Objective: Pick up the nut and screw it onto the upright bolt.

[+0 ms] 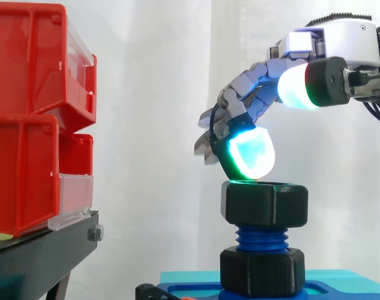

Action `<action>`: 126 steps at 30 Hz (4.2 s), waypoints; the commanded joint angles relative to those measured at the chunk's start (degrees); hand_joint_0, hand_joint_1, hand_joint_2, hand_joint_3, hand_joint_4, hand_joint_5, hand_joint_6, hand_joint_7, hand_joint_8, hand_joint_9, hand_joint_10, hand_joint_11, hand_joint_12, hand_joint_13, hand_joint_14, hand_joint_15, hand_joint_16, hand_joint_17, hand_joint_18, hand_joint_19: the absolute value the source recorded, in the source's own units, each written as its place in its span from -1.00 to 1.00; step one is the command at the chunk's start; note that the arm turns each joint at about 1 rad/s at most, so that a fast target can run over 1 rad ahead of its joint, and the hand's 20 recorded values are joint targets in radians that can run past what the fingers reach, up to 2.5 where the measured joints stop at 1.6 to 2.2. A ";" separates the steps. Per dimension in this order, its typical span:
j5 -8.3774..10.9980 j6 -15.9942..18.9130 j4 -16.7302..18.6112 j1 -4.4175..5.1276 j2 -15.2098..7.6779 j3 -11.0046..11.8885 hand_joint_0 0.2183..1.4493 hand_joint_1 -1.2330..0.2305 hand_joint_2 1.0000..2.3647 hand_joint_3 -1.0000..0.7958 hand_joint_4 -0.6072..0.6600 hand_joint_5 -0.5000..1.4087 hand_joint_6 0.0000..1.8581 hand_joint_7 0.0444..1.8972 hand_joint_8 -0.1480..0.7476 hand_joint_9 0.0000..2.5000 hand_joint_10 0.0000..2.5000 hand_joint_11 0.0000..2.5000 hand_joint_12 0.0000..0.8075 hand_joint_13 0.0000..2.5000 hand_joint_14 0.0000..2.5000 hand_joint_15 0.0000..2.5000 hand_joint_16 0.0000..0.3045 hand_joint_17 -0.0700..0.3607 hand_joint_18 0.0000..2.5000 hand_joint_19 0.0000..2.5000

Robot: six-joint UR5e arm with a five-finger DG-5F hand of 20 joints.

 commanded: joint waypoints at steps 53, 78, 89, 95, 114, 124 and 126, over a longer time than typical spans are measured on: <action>1.71 2.71 12.30 2.95 -1.32 -7.47 -0.50 0.56 -1.00 -0.44 0.33 -0.52 -0.46 0.43 -0.06 -0.56 -1.00 -1.00 -0.24 -0.76 -1.00 -1.00 -0.78 -0.32 -0.99 -1.00; -0.31 2.27 12.48 0.84 -1.32 -7.38 -0.48 0.43 -1.00 -0.44 0.21 -0.46 -0.32 0.25 -0.05 -0.27 -1.00 -1.00 -0.43 -0.52 -1.00 -1.00 -0.85 -0.43 -0.74 -1.00; -2.33 2.35 12.30 -0.57 -1.32 -7.21 -0.47 0.39 -1.00 -0.44 0.16 -0.43 -0.25 0.13 -0.06 -0.04 -1.00 -1.00 -0.58 -0.33 -1.00 -1.00 -0.90 -0.51 -0.55 -1.00; -3.39 2.27 10.72 -1.36 -1.32 -5.98 -0.46 0.37 -1.00 -0.44 0.16 -0.42 -0.25 0.14 -0.08 0.07 -1.00 -1.00 -0.65 -0.25 -1.00 -1.00 -0.92 -0.55 -0.46 -1.00; -5.24 -0.11 4.21 -3.29 -1.32 0.26 -0.49 0.45 -1.00 -0.44 0.35 -0.51 -0.46 0.21 -0.03 -0.06 -1.00 -1.00 -0.48 -0.36 -1.00 -1.00 -0.87 -0.47 -0.56 -1.00; -3.48 0.07 5.62 -1.44 -1.32 -0.61 -0.53 0.53 -1.00 -0.44 0.33 -0.57 -0.46 -0.28 -0.14 -0.26 -1.00 -1.00 -0.41 -0.50 -1.00 -1.00 -0.81 -0.37 -0.67 -0.98; -3.04 0.24 5.97 -1.09 -1.32 -1.41 -0.53 0.56 -1.00 -0.44 0.33 -0.58 -0.46 -0.33 -0.17 -0.32 -1.00 -1.00 -0.38 -0.58 -1.00 -1.00 -0.80 -0.36 -0.76 -1.00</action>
